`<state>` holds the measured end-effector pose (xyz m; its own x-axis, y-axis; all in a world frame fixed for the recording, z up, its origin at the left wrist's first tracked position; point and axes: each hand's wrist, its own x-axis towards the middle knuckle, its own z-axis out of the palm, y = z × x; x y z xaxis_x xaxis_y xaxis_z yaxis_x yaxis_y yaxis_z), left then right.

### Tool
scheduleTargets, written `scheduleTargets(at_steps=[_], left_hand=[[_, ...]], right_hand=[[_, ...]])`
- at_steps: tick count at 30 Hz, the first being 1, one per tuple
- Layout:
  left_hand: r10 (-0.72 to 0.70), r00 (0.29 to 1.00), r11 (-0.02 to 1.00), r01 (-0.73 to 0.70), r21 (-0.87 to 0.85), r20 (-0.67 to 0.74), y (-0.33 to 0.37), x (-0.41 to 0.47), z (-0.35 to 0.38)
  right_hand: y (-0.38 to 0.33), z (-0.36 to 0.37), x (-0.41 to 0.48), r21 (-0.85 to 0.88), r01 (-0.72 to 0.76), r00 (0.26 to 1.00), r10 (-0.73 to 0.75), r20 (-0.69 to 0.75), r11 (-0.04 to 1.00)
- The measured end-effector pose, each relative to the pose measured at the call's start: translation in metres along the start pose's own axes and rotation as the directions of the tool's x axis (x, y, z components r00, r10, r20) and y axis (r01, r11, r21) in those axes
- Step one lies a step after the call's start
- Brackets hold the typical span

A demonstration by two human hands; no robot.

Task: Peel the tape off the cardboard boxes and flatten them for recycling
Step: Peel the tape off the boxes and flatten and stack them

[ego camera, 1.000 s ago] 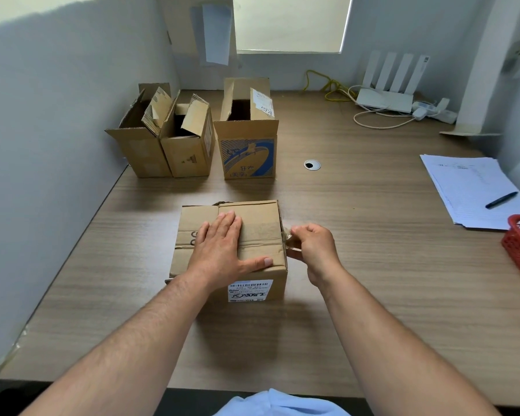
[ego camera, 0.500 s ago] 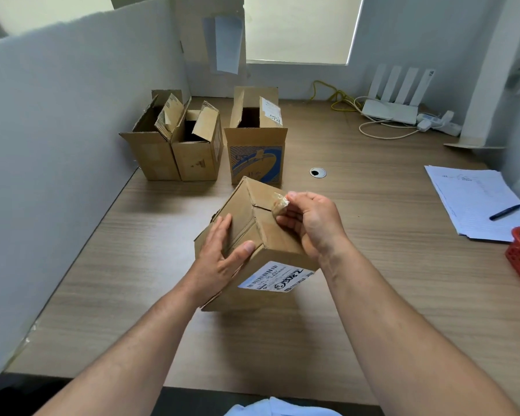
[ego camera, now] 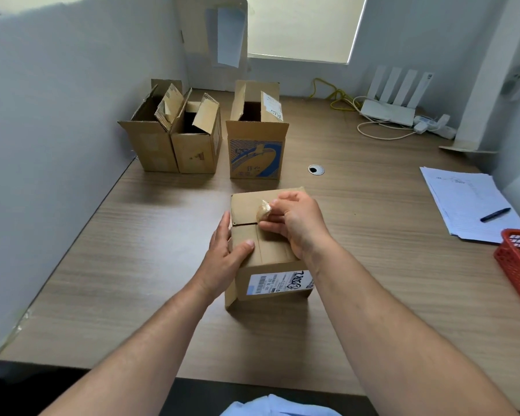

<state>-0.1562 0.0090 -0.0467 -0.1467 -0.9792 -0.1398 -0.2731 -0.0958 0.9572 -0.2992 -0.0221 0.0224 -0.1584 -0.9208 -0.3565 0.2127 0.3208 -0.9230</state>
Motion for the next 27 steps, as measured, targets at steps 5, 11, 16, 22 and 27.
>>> scheduleTargets(at_steps=[5,11,16,22,27], left_hand=[[0.158,0.987,0.926,-0.156,0.344,0.021,0.013,0.009,-0.004],[0.179,0.983,0.910,-0.184,0.371,0.050,0.006,0.007,-0.004],[0.194,0.980,0.896,-0.195,0.398,0.043,-0.001,0.008,-0.002],[0.169,0.983,0.887,-0.183,0.423,0.071,0.002,0.006,-0.004],[0.158,0.984,0.853,-0.180,0.490,0.086,0.003,0.007,-0.008]], right_hand=[[0.001,-0.007,0.006,-0.317,0.133,0.960,-0.202,-0.196,0.939],[0.019,-0.023,0.004,-0.944,0.265,0.784,-0.613,0.092,0.197],[0.013,-0.025,0.004,-0.914,0.379,0.812,-0.525,0.255,0.142],[0.017,-0.017,-0.002,-0.957,0.287,0.822,-0.503,0.266,-0.036],[0.016,-0.021,0.001,-0.936,0.309,0.815,-0.555,0.169,0.170]])
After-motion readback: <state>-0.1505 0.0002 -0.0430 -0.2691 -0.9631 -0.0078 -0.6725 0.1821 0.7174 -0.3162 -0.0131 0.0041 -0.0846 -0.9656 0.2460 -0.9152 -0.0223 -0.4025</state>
